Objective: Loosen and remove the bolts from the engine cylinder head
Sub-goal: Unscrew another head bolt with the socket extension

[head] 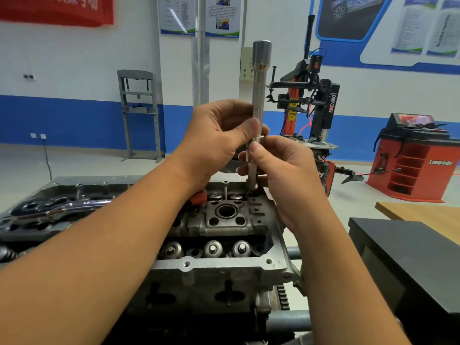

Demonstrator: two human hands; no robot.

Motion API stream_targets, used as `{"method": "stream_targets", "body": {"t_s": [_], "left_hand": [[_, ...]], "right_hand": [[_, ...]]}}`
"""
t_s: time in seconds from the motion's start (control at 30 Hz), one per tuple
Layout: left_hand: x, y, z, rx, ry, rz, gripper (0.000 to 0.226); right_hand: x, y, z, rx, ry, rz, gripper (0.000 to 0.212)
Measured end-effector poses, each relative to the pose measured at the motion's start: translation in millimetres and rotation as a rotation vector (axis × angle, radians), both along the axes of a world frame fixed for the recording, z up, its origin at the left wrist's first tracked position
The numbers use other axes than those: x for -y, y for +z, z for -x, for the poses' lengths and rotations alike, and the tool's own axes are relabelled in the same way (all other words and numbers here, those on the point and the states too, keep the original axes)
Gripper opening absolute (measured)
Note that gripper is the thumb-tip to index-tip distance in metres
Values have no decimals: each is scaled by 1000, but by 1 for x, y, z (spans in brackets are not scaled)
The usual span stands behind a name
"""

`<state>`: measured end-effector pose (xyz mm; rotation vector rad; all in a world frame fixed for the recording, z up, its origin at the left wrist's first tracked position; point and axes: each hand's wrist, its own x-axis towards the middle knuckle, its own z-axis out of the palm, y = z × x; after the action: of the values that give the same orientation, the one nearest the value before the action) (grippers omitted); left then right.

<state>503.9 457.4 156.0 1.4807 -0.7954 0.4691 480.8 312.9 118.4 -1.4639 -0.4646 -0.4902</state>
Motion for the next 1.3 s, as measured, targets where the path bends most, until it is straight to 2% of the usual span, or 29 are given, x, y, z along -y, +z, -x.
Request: {"method": "stream_targets", "body": {"t_s": [0.1, 0.2, 0.27, 0.33, 0.37, 0.43, 0.5, 0.57, 0.7, 0.77, 0.87, 0.93, 1.0, 1.1, 1.17, 1.23, 1.3], "left_hand": [[1, 1, 1, -2, 75, 52, 26], [1, 1, 1, -61, -4, 33, 13], [1, 1, 1, -76, -54, 10, 16], [1, 1, 3, -34, -24, 18, 15], [1, 1, 2, -11, 14, 30, 17], [3, 0, 2, 9, 89, 65, 28], [3, 0, 1, 10, 105, 78, 26], [3, 0, 1, -25, 48, 73, 15], [2, 0, 0, -36, -29, 53, 16], [3, 0, 1, 2, 17, 78, 11], [2, 0, 1, 10, 103, 106, 22], [2, 0, 0, -40, 68, 90, 15], [2, 1, 2, -107, -31, 97, 18], [2, 1, 4, -80, -19, 90, 21], [3, 1, 4, -45, 59, 83, 18], [2, 1, 4, -31, 119, 75, 25], [2, 1, 5, -38, 91, 59, 25]], "right_hand": [[-1, -2, -2, 49, -161, 24, 12], [-2, -1, -1, 41, -74, 30, 8], [-1, 0, -1, 14, -10, 20, 14], [0, 0, -1, -2, 18, 1, 8], [0, 0, -2, -2, -5, -3, 5], [1, -2, -3, 20, -128, 36, 18], [0, -2, -3, 36, -171, 67, 16], [-1, -2, -2, 19, -74, 56, 7], [1, 2, 1, -2, 97, 15, 15], [1, 1, 1, 2, 59, 32, 8], [0, -1, -1, 27, -71, 64, 13], [-2, -1, 0, 30, -28, 71, 8], [-2, 0, 0, 25, 36, 62, 12], [1, 2, 2, -2, 90, 11, 15], [2, 1, 0, -13, 50, -8, 6], [2, 0, -2, 8, -59, 29, 13], [1, -1, -3, 30, -92, 65, 10]]}}
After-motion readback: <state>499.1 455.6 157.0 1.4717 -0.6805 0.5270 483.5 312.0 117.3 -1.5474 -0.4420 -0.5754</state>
